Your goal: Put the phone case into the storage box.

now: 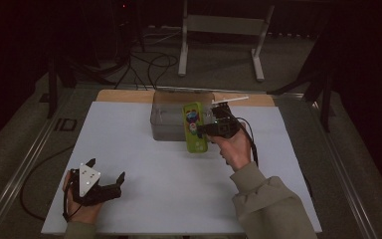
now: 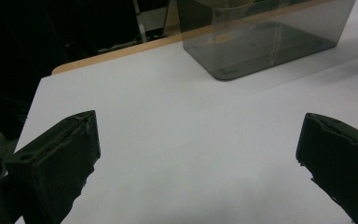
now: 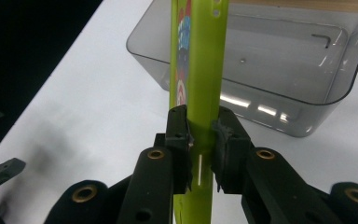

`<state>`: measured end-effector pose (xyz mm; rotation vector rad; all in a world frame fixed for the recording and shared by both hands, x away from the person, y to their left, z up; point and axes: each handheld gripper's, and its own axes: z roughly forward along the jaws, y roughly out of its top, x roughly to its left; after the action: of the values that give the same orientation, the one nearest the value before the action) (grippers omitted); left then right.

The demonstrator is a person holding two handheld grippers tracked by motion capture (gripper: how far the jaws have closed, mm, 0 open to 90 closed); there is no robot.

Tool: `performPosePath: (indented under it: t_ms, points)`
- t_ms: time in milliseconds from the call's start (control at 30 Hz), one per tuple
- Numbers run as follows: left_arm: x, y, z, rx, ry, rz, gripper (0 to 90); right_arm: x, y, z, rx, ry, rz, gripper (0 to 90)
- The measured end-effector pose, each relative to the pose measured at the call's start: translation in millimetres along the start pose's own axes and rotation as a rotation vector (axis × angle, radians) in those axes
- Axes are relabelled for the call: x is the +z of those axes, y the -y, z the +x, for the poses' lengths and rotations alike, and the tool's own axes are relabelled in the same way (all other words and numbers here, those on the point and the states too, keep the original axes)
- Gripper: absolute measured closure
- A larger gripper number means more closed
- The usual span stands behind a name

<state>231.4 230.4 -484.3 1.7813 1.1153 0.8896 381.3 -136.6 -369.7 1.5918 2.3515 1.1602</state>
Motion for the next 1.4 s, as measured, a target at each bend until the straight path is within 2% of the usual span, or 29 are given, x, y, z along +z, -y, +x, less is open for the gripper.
performPosePath:
  t_ms: [433, 467, 733, 1133, 1400]
  points:
    - [0.5, 0.0, -1.5, 0.004, -0.002, 0.001, 0.3, 1.5, -20.0, 2.7, -0.013, 0.015, 0.046, 78.2]
    - [0.4, 0.0, -1.6, 0.003, -0.002, -0.001, 0.3, 2.6, -25.6, 2.8, -0.015, 0.021, 0.053, 78.2]
    - [0.4, 0.0, -1.9, 0.004, -0.001, -0.001, 0.3, 2.7, -41.2, 1.3, -0.014, 0.041, 0.057, 78.2]
    - [0.2, 0.1, -1.6, 0.002, 0.0, -0.001, 0.3, 1.4, -65.8, -11.4, 0.025, 0.069, 0.065, 78.2]
    - [0.0, 0.4, -1.6, 0.0, 0.002, -0.003, 0.3, 8.1, -78.4, -22.2, 0.066, 0.09, 0.079, 78.2]
